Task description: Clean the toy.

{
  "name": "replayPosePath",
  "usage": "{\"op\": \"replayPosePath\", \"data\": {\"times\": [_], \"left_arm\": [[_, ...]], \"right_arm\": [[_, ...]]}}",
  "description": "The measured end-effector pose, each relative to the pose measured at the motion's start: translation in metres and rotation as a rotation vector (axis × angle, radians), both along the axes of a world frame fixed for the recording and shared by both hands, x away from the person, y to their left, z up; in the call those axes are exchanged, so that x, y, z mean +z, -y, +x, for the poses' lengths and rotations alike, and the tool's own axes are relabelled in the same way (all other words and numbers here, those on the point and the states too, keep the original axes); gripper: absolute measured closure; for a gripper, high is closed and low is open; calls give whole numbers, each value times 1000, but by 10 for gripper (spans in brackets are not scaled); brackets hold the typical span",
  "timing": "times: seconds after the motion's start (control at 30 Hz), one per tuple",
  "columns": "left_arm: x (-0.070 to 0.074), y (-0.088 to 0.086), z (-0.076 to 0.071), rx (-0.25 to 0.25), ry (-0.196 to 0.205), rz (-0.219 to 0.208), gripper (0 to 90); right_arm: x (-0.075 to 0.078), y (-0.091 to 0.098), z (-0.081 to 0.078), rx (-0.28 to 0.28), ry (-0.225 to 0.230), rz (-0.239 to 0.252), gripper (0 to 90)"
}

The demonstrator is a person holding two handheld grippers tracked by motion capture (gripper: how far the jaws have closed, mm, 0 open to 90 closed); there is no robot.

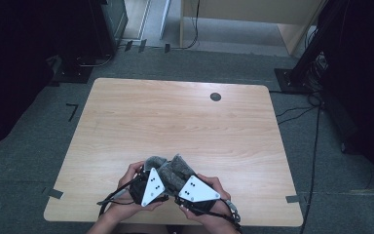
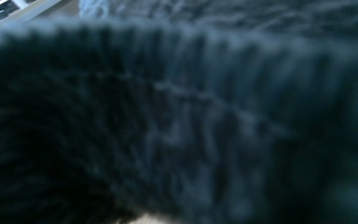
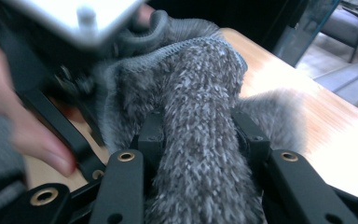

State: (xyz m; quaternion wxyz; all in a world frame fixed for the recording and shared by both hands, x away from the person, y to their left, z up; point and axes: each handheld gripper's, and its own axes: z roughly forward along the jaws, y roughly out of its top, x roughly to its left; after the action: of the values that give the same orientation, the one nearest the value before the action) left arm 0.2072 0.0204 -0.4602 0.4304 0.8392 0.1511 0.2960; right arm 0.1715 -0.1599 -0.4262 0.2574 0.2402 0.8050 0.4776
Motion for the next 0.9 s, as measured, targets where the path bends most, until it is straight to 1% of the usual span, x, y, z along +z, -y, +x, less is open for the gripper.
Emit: {"op": "replayPosePath", "data": {"times": [0.03, 0.07, 0.1, 0.13, 0.17, 0.2, 0.23, 0.3, 0.33, 0.37, 0.4, 0.43, 0.47, 0.5, 0.53, 0.57, 0.6, 0.63, 0.67, 0.7, 0.73, 0.77, 0.83, 0.9], "left_arm": [[-1, -1, 1, -6, -9, -9, 343], [-1, -4, 2, -13, -22, -32, 343], [0, -7, 3, -16, -21, -40, 343], [0, -9, 4, -19, -24, -58, 343], [1, -10, 4, -22, -28, -69, 343], [3, -13, 6, -37, -36, -104, 343], [3, -15, 6, -45, -47, -127, 343], [5, -19, 8, -67, -71, -173, 343], [6, -22, 8, -79, -83, -200, 343], [7, -25, 9, -98, -97, -233, 343], [9, -27, 9, -113, -107, -256, 344], [11, -30, 9, -117, -113, -275, 344], [12, -32, 10, -122, -123, -297, 343], [13, -35, 12, -127, -136, -337, 343], [16, -40, 14, -130, -153, -384, 343], [18, -44, 16, -132, -166, -420, 343], [20, -48, 17, -133, -179, -452, 344], [21, -51, 19, -134, -189, -483, 343], [21, -54, 20, -140, -201, -512, 343], [22, -57, 21, -143, -213, -540, 343], [22, -57, 21, -144, -216, -554, 343], [23, -58, 21, -147, -222, -564, 343], [23, -61, 22, -152, -231, -585, 343], [24, -63, 23, -152, -238, -607, 343]], "right_arm": [[-1, 2, 2, -9, -1, 9, 626], [-1, 6, 4, -31, -6, 23, 625], [1, 12, 8, -95, 3, 22, 624], [3, 19, 12, -158, 5, 29, 624], [4, 27, 14, -188, -9, 62, 623], [5, 31, 16, -192, -15, 82, 623], [5, 41, 18, -203, -43, 146, 623], [5, 49, 22, -197, -71, 202, 623], [4, 50, 23, -187, -87, 226, 622], [3, 51, 24, -166, -102, 248, 620], [0, 51, 25, -130, -123, 262, 619], [-2, 50, 27, -119, -130, 267, 619], [-4, 51, 28, -132, -136, 269, 620], [-5, 51, 29, -150, -148, 256, 620], [-6, 53, 32, -179, -158, 228, 620], [-8, 55, 34, -216, -161, 200, 620], [-10, 59, 35, -225, -169, 217, 620], [-11, 63, 36, -214, -189, 259, 620], [-12, 65, 37, -185, -203, 307, 620], [-13, 65, 37, -148, -215, 352, 621], [-14, 63, 37, -98, -222, 389, 623], [-15, 61, 36, -76, -224, 399, 626], [-19, 53, 36, -38, -229, 404, 630], [-26, 48, 36, 5, -253, 412, 631]]}}
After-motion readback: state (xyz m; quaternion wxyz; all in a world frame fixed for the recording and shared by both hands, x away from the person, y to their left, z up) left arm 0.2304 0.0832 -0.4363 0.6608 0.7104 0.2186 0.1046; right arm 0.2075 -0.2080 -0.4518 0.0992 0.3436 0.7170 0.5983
